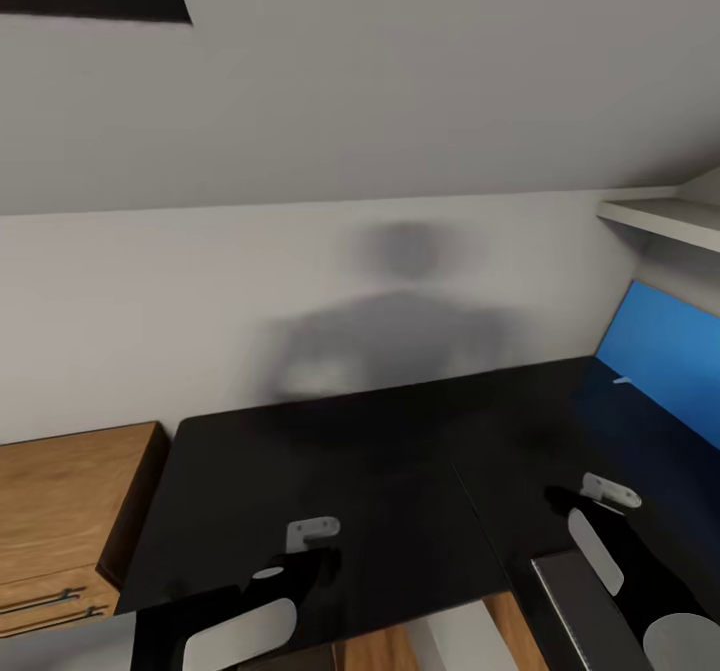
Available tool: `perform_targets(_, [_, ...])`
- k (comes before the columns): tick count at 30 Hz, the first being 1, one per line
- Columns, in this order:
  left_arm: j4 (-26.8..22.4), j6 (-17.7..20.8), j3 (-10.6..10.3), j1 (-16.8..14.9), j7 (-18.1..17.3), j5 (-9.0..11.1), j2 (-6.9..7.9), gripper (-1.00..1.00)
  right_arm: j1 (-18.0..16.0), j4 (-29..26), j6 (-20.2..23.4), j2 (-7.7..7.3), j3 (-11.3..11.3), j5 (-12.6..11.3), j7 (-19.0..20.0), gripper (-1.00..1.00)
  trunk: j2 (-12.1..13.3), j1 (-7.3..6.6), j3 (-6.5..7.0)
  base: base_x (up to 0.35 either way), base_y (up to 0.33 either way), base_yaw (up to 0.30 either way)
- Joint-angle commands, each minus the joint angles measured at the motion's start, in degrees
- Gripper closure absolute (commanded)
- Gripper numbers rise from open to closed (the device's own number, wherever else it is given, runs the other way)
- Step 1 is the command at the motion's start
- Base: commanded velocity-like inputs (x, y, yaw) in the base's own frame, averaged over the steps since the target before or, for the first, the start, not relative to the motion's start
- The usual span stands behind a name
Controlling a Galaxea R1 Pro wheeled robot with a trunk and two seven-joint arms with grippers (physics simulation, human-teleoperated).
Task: In the bedroom, organize the workspace by keeping the computer under the desk, ensuring the monitor is on the desk, placing the keyboard on the desk next to the monitor, placing the mouse on the desk next to the keyboard, moving the folder from the swivel chair onto the desk next to the mouse, stacking the notebook on top of the folder with the pen on top of the notebook, and positioning the swivel chair next to the desk.
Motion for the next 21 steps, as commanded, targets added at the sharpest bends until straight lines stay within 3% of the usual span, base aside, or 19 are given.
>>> perform_targets(1, [-0.93,-0.2,-0.19,-0.11,0.21,0.26,0.03,-1.0,-1.16,2.04,-0.31,-0.39,0.19,-0.39,0.72,-1.0,-0.13,0.05,-0.13,0.045,-0.004,0.0])
perform_targets(4, [-5.75,-0.25,-0.14,-0.11,0.59,0.15,0.36,-1.0,-4.08,8.02,-2.32,-0.94,0.19,-0.32,3.14,-1.0,-0.13,0.05,-0.13,0.021,-0.002,0.0])
perform_targets(7, [-11.81,-0.56,-0.17,-0.11,0.76,0.06,2.21,-1.0,-6.06,12.79,-4.12,-1.12,0.19,-0.34,3.92,-1.0,-0.13,0.05,-0.13,0.005,0.0,0.0])
perform_targets(10, [-16.83,-3.62,-0.21,-0.11,0.74,-0.03,4.36,-1.0,-7.18,15.68,-5.63,-1.16,0.19,-0.46,4.12,-1.0,-1.34,0.71,-0.67,0.001,0.0,0.0])
perform_targets(15, [-19.01,-7.29,-0.28,-0.11,0.56,0.01,5.53,-1.0,-7.6,16.69,-6.17,-1.14,0.17,-0.63,4.12,-1.0,-3.34,1.8,-1.57,0.0,0.0,0.0])
perform_targets(21, [-19.23,-7.71,-0.86,-0.11,0.6,-0.02,5.65,-1.0,-7.65,16.57,-6.35,-1.14,0.11,-0.64,4.17,-1.0,-5.75,3.12,-2.64,0.0,0.0,0.0])
